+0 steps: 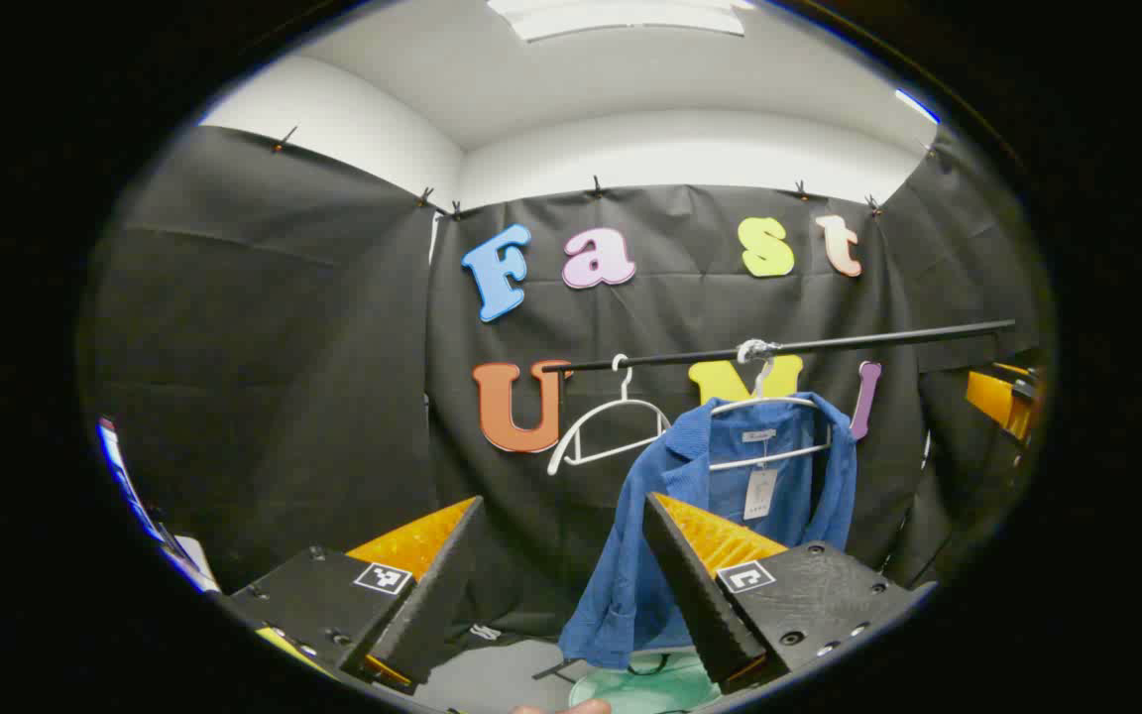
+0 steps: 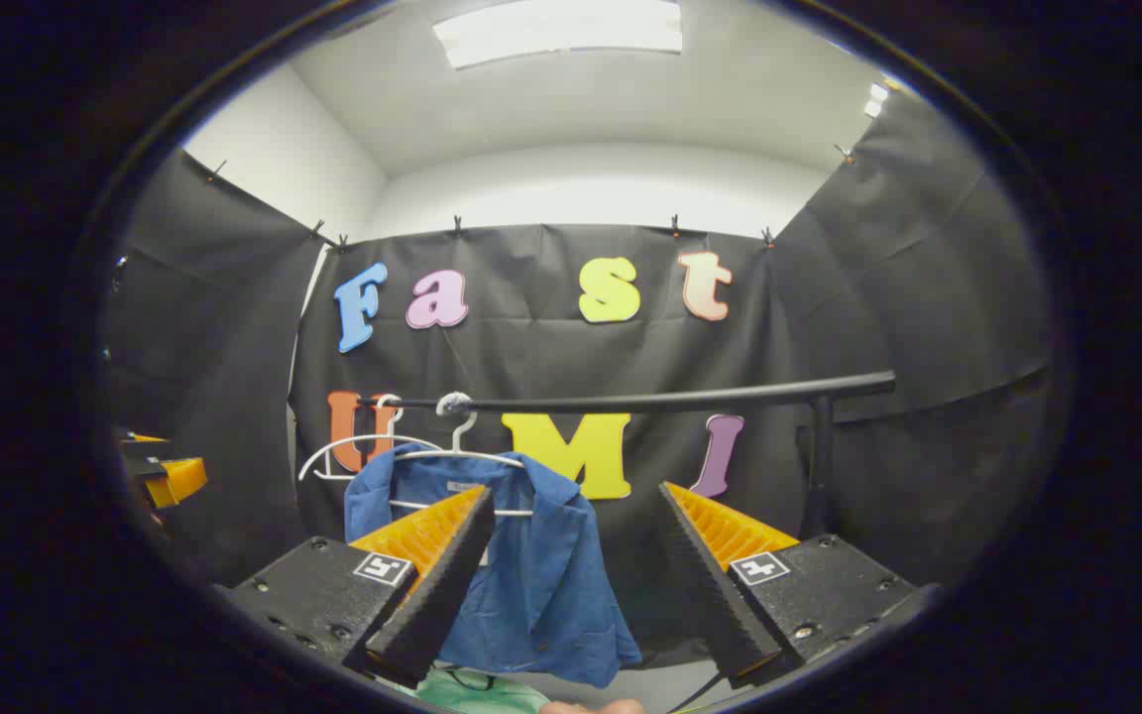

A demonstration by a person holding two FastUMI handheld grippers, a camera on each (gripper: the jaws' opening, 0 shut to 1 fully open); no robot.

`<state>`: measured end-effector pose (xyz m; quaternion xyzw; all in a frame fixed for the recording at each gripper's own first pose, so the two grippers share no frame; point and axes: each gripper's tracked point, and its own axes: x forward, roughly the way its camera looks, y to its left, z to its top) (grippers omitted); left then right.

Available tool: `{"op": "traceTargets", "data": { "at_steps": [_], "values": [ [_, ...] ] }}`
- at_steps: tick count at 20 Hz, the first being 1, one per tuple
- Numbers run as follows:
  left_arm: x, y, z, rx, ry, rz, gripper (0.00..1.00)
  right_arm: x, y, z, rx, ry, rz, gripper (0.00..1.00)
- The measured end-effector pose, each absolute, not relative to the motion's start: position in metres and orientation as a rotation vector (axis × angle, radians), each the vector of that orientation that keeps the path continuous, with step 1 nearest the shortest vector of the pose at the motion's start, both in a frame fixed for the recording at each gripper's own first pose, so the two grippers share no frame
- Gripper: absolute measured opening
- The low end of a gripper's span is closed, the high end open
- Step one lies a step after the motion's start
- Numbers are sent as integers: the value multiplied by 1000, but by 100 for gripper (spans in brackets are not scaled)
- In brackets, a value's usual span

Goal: Grasp the clothes on the hanger with both hands and then place them into the laundry hamper below.

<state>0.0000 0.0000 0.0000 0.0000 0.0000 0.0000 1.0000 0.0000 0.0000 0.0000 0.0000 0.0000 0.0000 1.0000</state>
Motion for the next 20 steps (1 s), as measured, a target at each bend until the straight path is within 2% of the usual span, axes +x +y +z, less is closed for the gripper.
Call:
{"op": "traceTargets", "data": {
  "at_steps": [11, 12, 14, 15, 17, 18, 20],
  "values": [
    [-3, -59, 11, -27, -2, -108, 100, 24, -30, -37, 18, 138, 18, 100],
    [-1, -61, 11, -28, -1, -112, 92, 25, -32, -38, 19, 144, 17, 100],
    [1, -60, 15, -32, -18, -112, 100, 23, -36, -39, 14, 148, 12, 100],
    [2, -58, 20, -34, -36, -100, 96, 23, -37, -41, 11, 151, 7, 100],
    [8, -50, 23, -35, -69, -70, 100, 21, -38, -42, 6, 153, 3, 100],
    [10, -52, 20, -40, -68, -67, 96, 22, -37, -41, 3, 151, 5, 100],
    [16, -57, 14, -55, -59, -74, 100, 24, -34, -44, -9, 156, 3, 100]
  ]
}}
